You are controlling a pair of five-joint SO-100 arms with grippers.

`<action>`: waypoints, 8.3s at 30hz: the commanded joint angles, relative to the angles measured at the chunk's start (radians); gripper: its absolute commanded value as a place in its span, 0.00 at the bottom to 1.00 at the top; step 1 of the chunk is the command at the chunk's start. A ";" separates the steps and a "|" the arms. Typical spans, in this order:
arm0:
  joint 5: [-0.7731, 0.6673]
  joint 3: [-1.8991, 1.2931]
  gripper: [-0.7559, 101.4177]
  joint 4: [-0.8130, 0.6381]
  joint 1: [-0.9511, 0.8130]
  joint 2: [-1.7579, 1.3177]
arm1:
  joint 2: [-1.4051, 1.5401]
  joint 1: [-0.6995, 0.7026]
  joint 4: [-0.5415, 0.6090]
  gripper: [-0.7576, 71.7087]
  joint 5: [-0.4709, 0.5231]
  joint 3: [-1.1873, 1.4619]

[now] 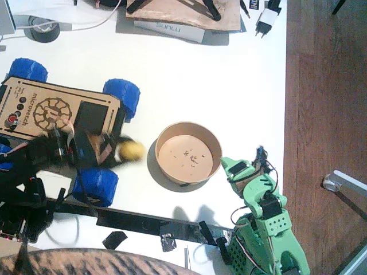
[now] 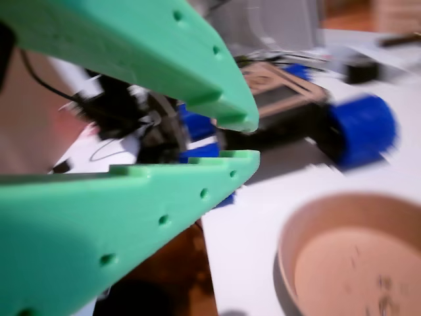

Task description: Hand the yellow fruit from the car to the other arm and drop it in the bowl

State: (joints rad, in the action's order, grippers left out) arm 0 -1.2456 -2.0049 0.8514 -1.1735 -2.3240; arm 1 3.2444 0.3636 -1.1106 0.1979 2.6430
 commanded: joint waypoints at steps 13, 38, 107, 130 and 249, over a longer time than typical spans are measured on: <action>-0.430 -0.726 0.01 -0.712 -0.140 -0.247 | 0.153 0.465 -0.025 0.01 0.405 -0.087; -0.442 -0.733 0.01 -0.742 -0.141 -0.238 | -0.026 0.916 0.327 0.01 0.624 0.083; -0.514 -0.735 0.01 -0.753 -0.143 -0.219 | -0.788 0.831 0.279 0.45 0.483 -0.339; -0.514 -0.735 0.01 -0.753 -0.133 -0.209 | -0.965 0.703 0.321 0.45 0.531 -0.425; -0.503 -0.735 0.69 -0.732 -0.143 -0.155 | -1.370 0.727 0.353 0.01 0.586 -0.653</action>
State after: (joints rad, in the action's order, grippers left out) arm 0 -1.7472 -2.7581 0.1289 -1.3100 -2.4574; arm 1 1.8392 1.0815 -0.7547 0.7747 2.0110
